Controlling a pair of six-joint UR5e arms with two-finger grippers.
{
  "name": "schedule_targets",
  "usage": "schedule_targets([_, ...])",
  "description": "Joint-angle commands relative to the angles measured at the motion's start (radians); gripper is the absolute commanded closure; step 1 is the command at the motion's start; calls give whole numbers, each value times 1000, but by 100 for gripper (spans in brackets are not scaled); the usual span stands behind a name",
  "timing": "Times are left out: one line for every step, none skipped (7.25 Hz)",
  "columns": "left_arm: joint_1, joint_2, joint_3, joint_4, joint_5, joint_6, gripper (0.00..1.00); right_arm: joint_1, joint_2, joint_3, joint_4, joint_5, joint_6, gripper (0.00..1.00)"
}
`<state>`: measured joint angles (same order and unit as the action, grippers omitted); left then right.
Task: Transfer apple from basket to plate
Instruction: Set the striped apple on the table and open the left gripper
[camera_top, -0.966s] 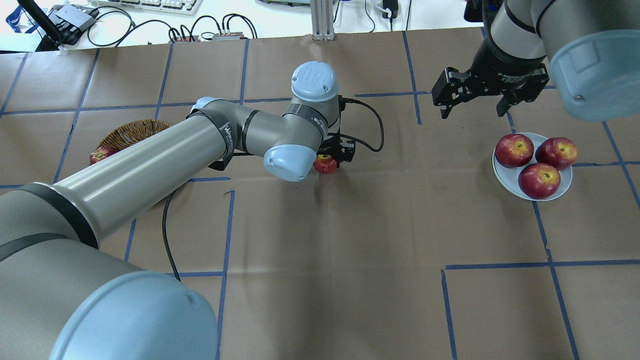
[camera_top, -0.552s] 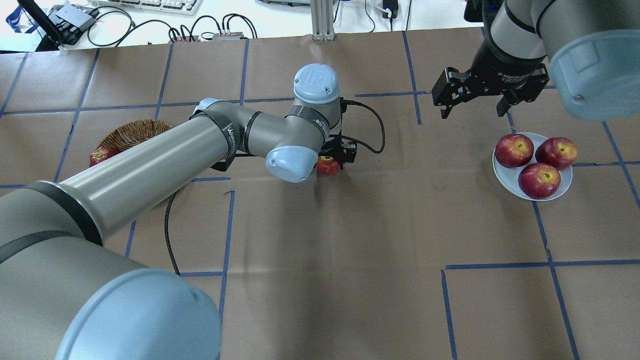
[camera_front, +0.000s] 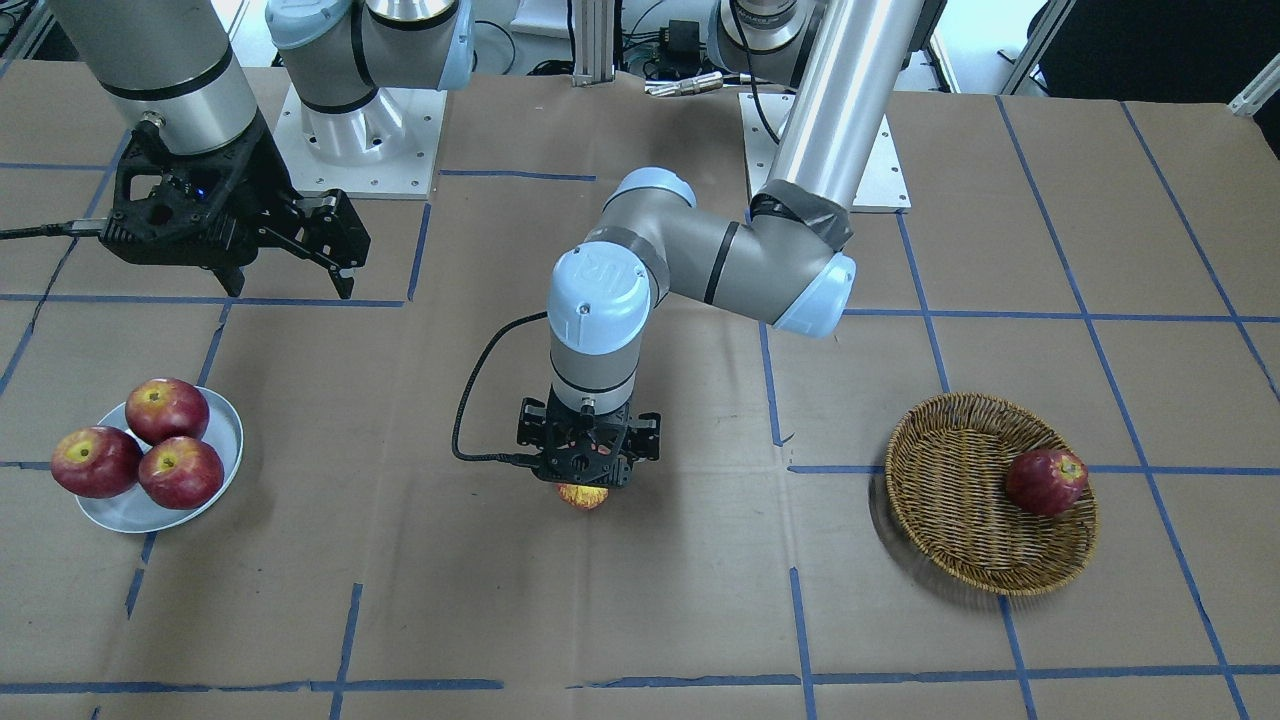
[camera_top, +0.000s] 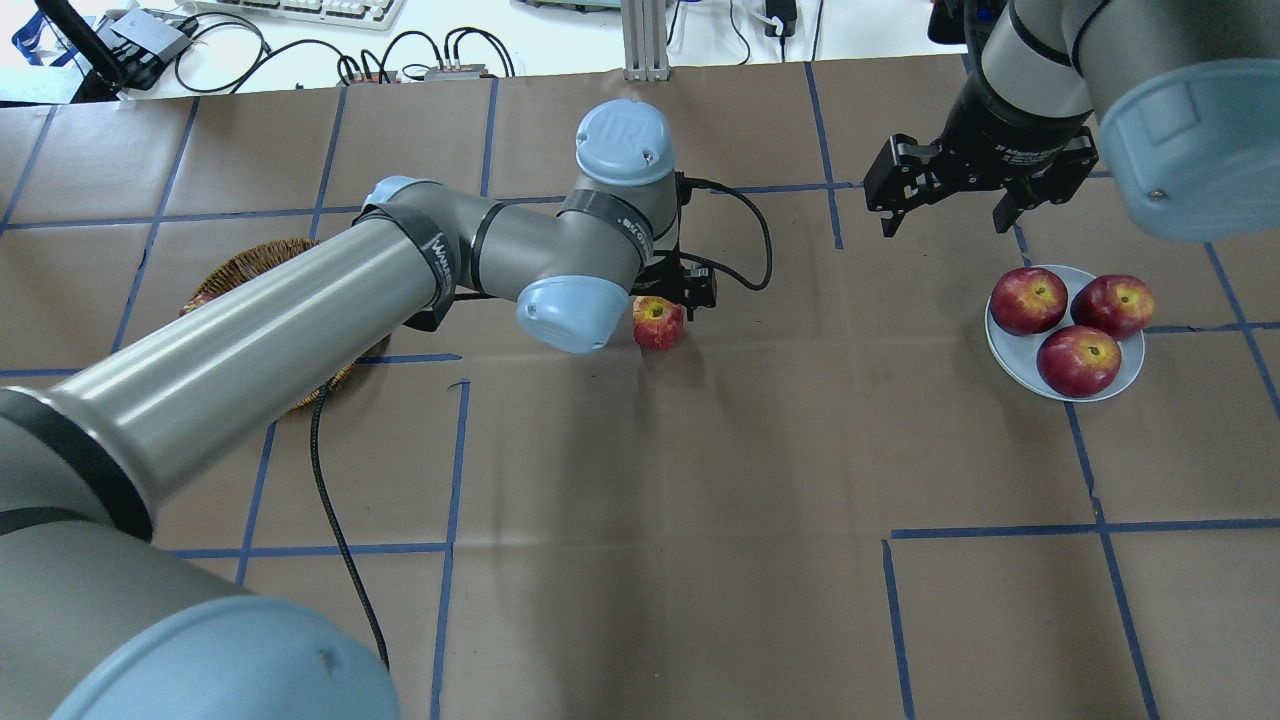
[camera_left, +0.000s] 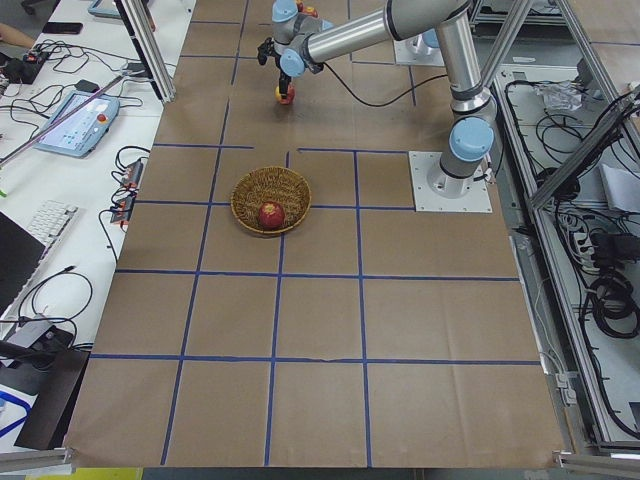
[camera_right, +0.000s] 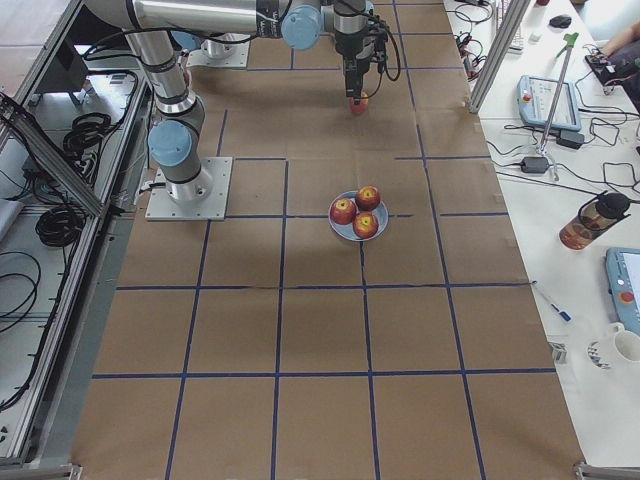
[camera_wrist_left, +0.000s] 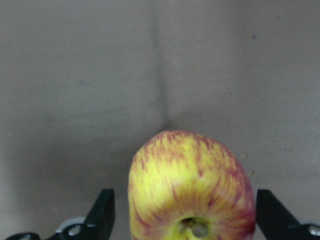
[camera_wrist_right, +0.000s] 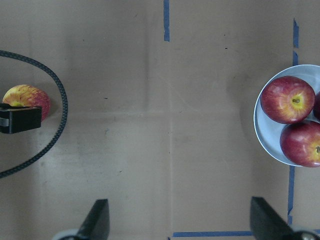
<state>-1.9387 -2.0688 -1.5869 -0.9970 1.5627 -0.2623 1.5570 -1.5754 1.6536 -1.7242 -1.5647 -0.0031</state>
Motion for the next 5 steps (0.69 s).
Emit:
schedule_targets([79, 213, 31, -264, -1, 5, 1, 2, 0, 0, 0, 2, 0, 0])
schedule_targets([158, 323, 30, -370, -3, 103, 1, 6, 0, 0, 0, 2, 0, 0])
schedule_targets([266, 419, 21, -462, -10, 212, 1, 9, 0, -8, 3, -1, 2, 0])
schedule_targets([343, 479, -1, -541, -4, 233, 1, 15, 0, -9, -4, -3, 21, 0])
schedule_targets([360, 510, 13, -614, -1, 311, 1, 35, 17, -15, -15, -2, 73, 0])
